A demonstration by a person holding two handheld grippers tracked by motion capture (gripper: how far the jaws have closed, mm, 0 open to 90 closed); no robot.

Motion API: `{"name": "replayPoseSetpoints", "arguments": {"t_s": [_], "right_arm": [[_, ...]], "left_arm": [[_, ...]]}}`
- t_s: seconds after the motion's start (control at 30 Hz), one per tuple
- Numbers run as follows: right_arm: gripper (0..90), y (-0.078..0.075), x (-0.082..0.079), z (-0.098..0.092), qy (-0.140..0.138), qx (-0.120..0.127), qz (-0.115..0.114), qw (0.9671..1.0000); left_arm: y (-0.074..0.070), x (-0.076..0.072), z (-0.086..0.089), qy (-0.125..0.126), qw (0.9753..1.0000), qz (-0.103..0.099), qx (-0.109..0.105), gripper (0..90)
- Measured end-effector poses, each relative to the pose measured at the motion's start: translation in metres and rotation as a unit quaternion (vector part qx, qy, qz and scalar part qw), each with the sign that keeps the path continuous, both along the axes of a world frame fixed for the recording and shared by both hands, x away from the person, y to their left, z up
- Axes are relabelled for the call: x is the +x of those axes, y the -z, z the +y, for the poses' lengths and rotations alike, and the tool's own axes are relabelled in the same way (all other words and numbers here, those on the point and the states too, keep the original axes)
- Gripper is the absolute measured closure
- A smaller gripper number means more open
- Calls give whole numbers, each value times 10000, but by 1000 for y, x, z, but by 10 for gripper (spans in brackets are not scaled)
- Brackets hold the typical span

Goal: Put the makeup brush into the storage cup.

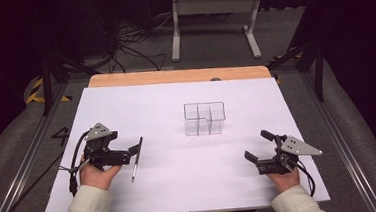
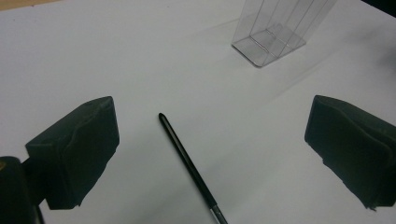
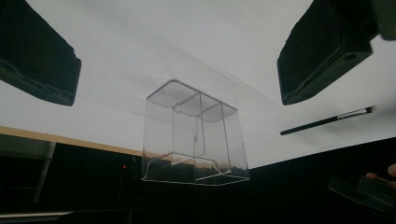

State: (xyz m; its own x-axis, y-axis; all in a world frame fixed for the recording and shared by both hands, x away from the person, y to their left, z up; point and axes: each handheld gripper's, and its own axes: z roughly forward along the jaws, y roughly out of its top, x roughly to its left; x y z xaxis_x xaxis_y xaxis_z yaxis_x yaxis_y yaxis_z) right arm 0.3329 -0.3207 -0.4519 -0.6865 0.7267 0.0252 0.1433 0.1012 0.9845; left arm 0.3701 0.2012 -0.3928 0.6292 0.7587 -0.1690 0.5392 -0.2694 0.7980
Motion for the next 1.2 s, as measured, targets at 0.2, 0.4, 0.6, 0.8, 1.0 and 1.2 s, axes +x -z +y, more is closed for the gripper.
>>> {"name": "replayPoseSetpoints", "arguments": {"t_s": [0.2,0.4,0.6,0.8,1.0,1.2], "right_arm": [[18,-1,-2,3,-21,-131,-83,9999],[22,-2,-4,3,12,-154,-146,9998],[33,-5,-5,1,18,-89,-239,9997],[34,-6,-6,1,11,-34,-254,9997],[51,-7,-7,-2,-29,14,-240,9997],[73,-8,-7,-4,-76,60,-138,9999]], "left_arm": [[-6,7,-4,96,9986,466,217,74],[-5,13,-8,44,9953,855,457,103],[-3,19,-11,78,9920,1115,581,176],[4,26,-18,102,9867,1389,834,213],[10,29,-24,95,9829,1493,1076,273],[15,31,-27,126,9781,1669,1240,346]]}}
